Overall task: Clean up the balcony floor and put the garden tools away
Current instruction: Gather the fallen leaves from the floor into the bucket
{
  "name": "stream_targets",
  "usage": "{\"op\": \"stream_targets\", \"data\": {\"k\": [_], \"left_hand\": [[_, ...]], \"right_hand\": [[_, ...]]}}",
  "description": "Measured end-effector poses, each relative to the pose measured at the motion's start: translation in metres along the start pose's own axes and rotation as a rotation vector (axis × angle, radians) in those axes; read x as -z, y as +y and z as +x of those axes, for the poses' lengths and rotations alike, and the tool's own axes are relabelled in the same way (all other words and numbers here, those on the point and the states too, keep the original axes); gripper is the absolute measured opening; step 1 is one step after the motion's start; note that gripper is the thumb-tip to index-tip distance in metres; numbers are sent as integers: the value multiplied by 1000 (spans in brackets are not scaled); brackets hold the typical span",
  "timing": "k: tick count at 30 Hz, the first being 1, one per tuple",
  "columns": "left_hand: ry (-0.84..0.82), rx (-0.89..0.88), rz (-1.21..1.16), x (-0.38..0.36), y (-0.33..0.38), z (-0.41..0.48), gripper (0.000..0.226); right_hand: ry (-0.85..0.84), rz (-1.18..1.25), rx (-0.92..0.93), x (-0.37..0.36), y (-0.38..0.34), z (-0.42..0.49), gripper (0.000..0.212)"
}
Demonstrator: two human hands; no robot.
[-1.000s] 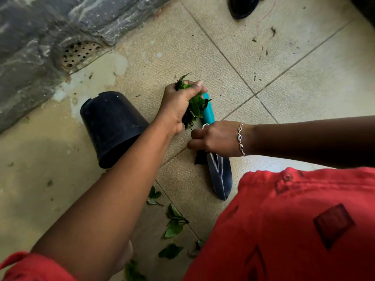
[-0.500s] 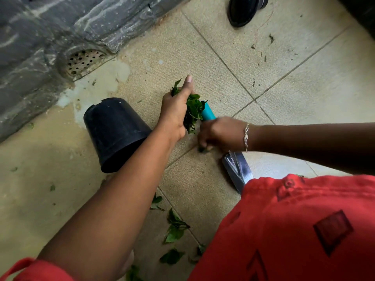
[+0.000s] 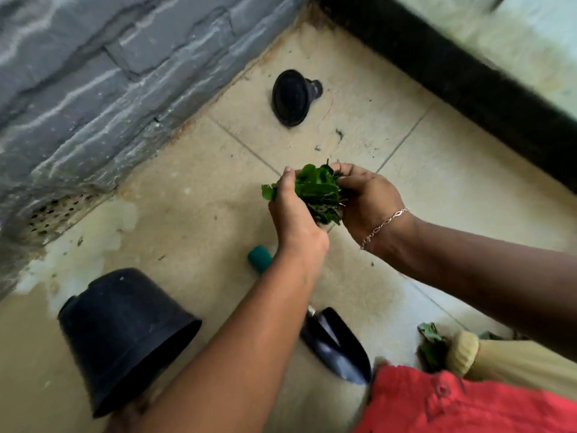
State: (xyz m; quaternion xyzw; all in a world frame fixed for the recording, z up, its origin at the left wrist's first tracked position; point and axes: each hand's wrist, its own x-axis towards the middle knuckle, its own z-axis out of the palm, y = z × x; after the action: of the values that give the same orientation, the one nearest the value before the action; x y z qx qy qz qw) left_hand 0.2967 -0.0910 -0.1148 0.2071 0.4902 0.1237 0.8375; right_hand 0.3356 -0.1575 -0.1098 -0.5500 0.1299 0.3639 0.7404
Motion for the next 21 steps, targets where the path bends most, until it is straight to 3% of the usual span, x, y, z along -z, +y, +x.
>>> {"op": "stream_targets", "data": {"k": [4,7,11,16,21], "left_hand": [[-33,101,24,-29,-12,1,24],[-37,95,50,-41,-9,-7,24],[-31,13,85,-47,11,-33,24],[-32,-22,147,-75,53,-117,24],[-80,16,263,-138,99,-238,23]], "right_hand": [[173,270,-58,11,-20,7,30],[167,432,-42,7,-29,0,17],[182,531,-39,-12,-44,-26,29],[185,656,-27,-50,-95,-89,23],[200,800,42,-84,-190,-182,6]]}}
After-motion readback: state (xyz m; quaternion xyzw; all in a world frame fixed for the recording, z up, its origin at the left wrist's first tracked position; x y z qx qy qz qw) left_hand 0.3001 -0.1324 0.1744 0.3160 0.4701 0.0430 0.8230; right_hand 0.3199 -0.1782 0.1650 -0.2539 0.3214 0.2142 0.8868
